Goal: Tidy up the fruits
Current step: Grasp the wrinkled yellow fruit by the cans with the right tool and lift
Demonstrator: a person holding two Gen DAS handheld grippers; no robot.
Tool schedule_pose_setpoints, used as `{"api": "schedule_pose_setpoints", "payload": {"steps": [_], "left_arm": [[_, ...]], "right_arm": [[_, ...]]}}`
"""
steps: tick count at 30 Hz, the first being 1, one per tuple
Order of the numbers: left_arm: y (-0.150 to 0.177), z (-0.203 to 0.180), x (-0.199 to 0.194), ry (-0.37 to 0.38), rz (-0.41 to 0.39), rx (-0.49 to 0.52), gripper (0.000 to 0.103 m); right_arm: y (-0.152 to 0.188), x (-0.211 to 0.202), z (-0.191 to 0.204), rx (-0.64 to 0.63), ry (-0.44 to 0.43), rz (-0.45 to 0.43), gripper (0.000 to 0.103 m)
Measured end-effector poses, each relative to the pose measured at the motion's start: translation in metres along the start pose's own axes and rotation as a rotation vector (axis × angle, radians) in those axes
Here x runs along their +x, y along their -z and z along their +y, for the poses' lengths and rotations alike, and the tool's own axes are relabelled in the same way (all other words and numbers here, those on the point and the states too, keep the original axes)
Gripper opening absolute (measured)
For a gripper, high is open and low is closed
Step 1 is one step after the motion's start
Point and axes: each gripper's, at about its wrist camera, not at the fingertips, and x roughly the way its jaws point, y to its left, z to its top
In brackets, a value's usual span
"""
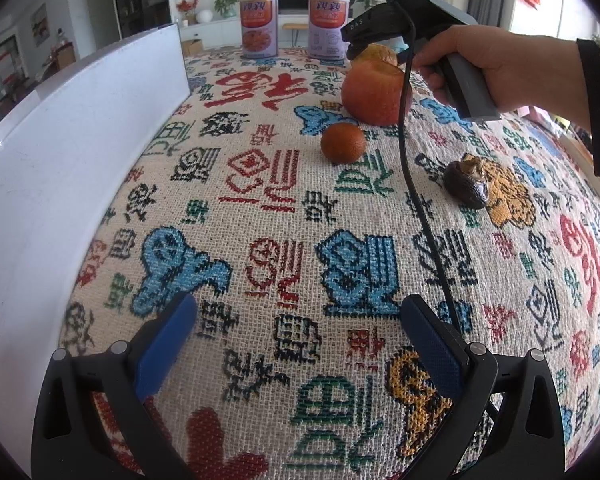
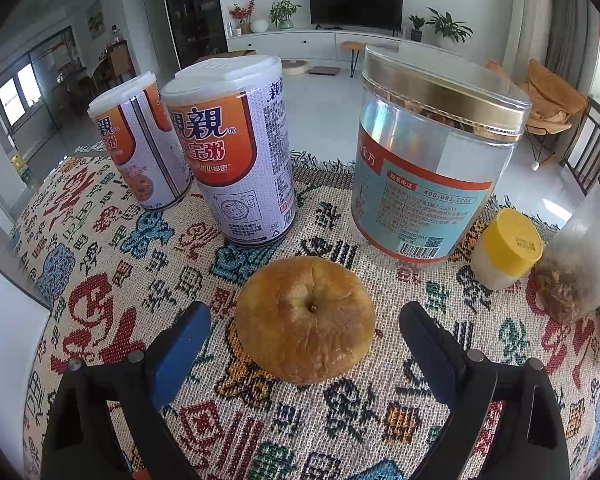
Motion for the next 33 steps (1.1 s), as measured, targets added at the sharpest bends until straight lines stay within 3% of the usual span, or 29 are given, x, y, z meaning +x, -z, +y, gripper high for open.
{"api": "schedule_pose_setpoints", "payload": {"steps": [6, 12, 17, 20, 26, 31, 33], "left_arm": [[0.000, 0.000, 0.000, -0.002, 0.000, -0.001, 0.102], [0.000, 0.000, 0.001, -0.002, 0.000, -0.001, 0.102], [0.000, 0.000, 0.001, -0.004, 0.001, 0.000, 0.102], [0.000, -0.001, 0.001, -0.008, 0.001, 0.000, 0.103], [0.000, -0.001, 0.001, -0.009, 0.001, 0.001, 0.103], [0.000, -0.001, 0.002, -0.011, 0.002, 0.001, 0.103], [0.000, -0.001, 0.002, -0.012, 0.002, 0.002, 0.103]], "right_arm": [[0.009, -0.009, -0.012, 0.028, 0.001, 0.046, 0.070], [0.052, -0.070, -0.052, 0.066, -0.034, 0.084, 0.070], [0.124, -0.131, -0.085, 0.005, -0.030, 0.130, 0.070], [0.183, -0.170, -0.090, -0.065, -0.032, 0.128, 0.070], [0.293, -0.225, -0.083, -0.060, -0.090, 0.078, 0.070], [0.333, -0.243, -0.080, -0.017, -0.059, -0.038, 0.071], [0.335, -0.247, -0.080, 0.009, -0.056, -0.064, 0.083]]}}
